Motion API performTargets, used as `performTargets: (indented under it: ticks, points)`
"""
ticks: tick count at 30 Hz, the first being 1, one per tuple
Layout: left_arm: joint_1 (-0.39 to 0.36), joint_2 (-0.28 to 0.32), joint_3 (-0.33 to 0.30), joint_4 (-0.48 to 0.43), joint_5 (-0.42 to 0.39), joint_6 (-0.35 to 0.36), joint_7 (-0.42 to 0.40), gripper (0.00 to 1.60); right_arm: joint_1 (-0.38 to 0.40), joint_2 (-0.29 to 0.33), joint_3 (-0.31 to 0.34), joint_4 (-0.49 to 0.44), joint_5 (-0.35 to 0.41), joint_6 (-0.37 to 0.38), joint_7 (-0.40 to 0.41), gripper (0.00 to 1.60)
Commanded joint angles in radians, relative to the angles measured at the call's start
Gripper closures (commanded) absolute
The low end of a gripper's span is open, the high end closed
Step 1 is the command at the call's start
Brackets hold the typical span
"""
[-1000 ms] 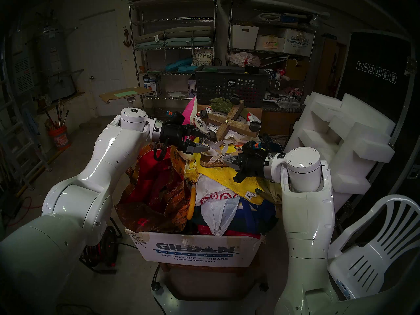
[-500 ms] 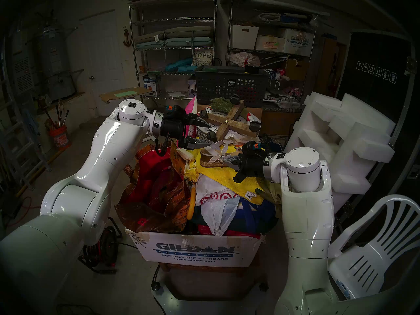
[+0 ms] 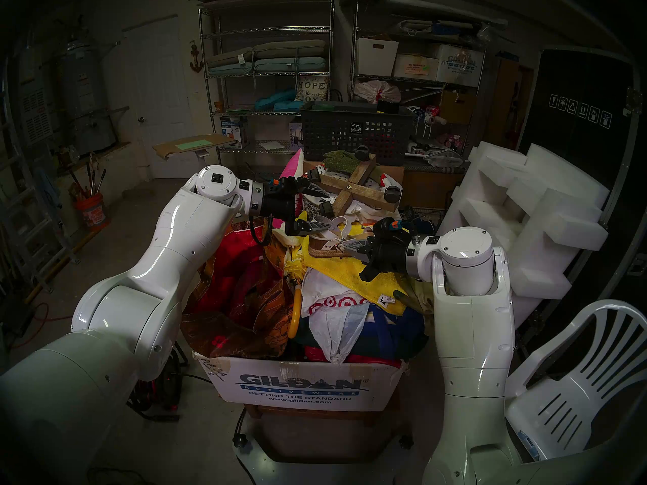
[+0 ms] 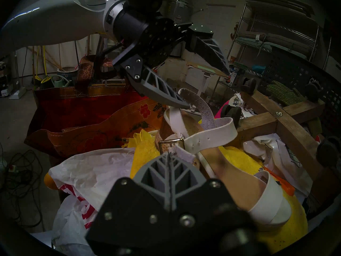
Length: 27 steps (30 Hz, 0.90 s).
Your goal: Unbuckle a shoe
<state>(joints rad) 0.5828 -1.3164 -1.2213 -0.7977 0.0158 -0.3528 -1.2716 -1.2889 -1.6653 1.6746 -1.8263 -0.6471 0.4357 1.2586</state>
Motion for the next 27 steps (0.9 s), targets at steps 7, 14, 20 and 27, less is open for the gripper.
performTargets:
  ticks: [7,14,20,27]
  points:
    - [-0.042,-0.023,-0.003,0.034,0.032,-0.138,0.049,0.00,0.015,-0.004,0.003,-0.014,0.009,-0.007,0.000,1.60]
    - [-0.033,-0.024,-0.006,0.020,0.038,-0.162,0.038,0.00,0.015,-0.005,0.004,-0.016,0.009,-0.010,0.000,1.60]
    - [-0.010,-0.019,0.006,-0.018,0.045,-0.177,0.015,0.00,0.014,-0.006,0.004,-0.018,0.011,-0.011,0.003,1.60]
    - [-0.004,-0.017,0.018,-0.041,0.059,-0.168,-0.004,0.00,0.012,-0.007,0.004,-0.022,0.012,-0.011,0.005,1.60]
